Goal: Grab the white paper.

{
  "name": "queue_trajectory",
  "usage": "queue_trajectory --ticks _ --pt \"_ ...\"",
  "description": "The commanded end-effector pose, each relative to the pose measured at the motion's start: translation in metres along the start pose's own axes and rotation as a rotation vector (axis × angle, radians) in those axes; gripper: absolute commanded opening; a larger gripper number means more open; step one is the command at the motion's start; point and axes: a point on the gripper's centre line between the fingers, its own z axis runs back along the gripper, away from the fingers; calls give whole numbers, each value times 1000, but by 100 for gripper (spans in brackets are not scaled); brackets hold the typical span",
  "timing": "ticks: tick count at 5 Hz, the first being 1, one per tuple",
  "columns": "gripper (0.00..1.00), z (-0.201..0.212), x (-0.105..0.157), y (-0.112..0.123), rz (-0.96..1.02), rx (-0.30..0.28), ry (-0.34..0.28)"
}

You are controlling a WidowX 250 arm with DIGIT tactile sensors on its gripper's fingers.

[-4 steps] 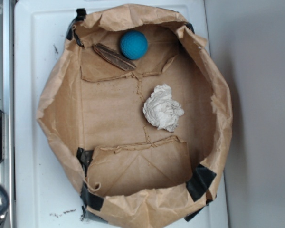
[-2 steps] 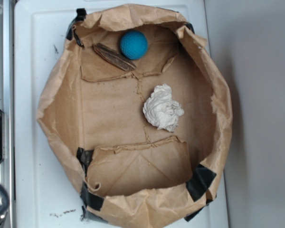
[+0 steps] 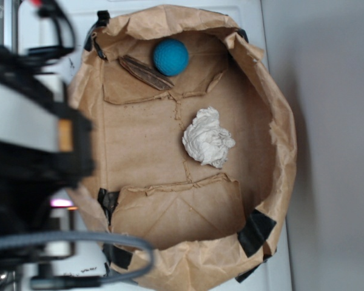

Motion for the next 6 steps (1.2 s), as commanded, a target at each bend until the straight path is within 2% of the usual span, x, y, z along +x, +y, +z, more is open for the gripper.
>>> queue_trajectory --ticks 1,3,4,5,6 --pt "100 -2 53 12 -93 -12 -13" --pt "100 -2 53 12 -93 -12 -13" --pt "100 -34 52 27 -327 -111 9" --pt "100 -60 51 51 -376 -125 16" --pt "100 -80 44 60 -420 -109 23"
